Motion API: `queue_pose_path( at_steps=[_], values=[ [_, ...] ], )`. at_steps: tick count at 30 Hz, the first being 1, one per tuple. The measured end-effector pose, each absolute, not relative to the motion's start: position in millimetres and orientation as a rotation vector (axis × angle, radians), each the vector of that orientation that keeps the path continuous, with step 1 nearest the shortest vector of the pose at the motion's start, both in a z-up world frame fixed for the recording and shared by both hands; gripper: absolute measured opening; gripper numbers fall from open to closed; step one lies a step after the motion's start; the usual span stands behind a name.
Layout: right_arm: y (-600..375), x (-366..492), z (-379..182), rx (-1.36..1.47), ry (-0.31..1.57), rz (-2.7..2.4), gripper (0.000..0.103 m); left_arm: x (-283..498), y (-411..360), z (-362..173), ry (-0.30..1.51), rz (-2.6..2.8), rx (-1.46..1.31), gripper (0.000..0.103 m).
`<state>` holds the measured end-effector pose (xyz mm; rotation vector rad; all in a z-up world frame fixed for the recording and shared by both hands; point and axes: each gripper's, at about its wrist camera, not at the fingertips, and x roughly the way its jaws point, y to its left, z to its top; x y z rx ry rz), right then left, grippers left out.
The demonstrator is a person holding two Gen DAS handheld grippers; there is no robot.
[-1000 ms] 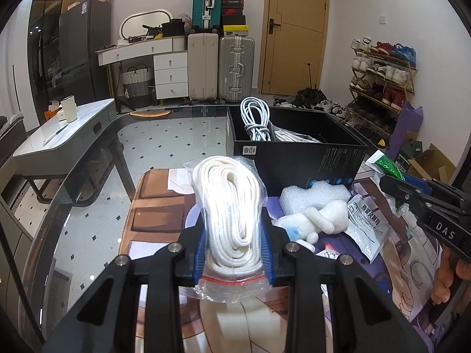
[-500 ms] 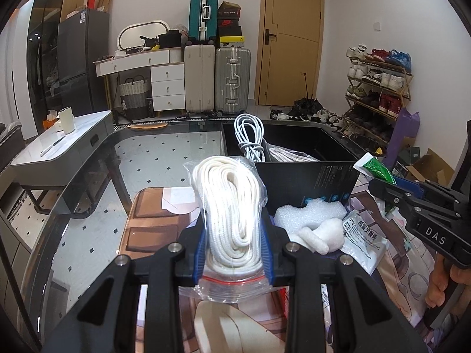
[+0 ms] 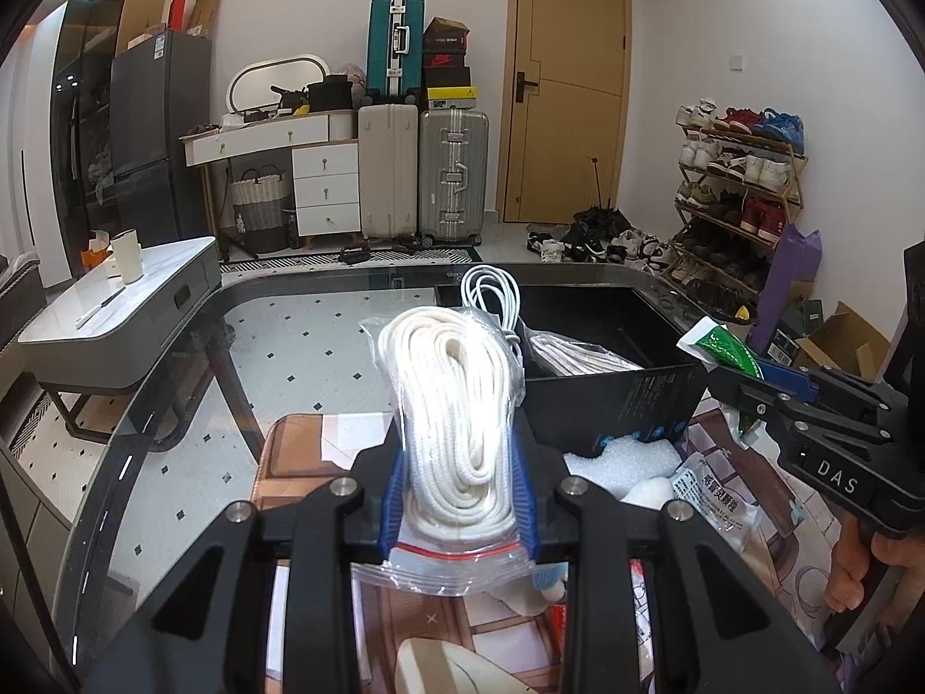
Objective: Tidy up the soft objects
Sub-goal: 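Lift the packet and bagged rope with both grippers and carry them over the black box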
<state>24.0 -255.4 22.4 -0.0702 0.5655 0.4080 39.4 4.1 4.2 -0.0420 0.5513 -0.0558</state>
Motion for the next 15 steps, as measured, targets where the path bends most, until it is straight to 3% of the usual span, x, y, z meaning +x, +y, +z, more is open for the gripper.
queue_pose_path(
  at_steps=[15],
  values=[
    [-242.7, 46.5, 41.8, -0.082, 0.556, 0.412, 0.029, 58.8, 3.1, 26.0, 0.537, -0.072, -0.022, 0.029]
  ],
)
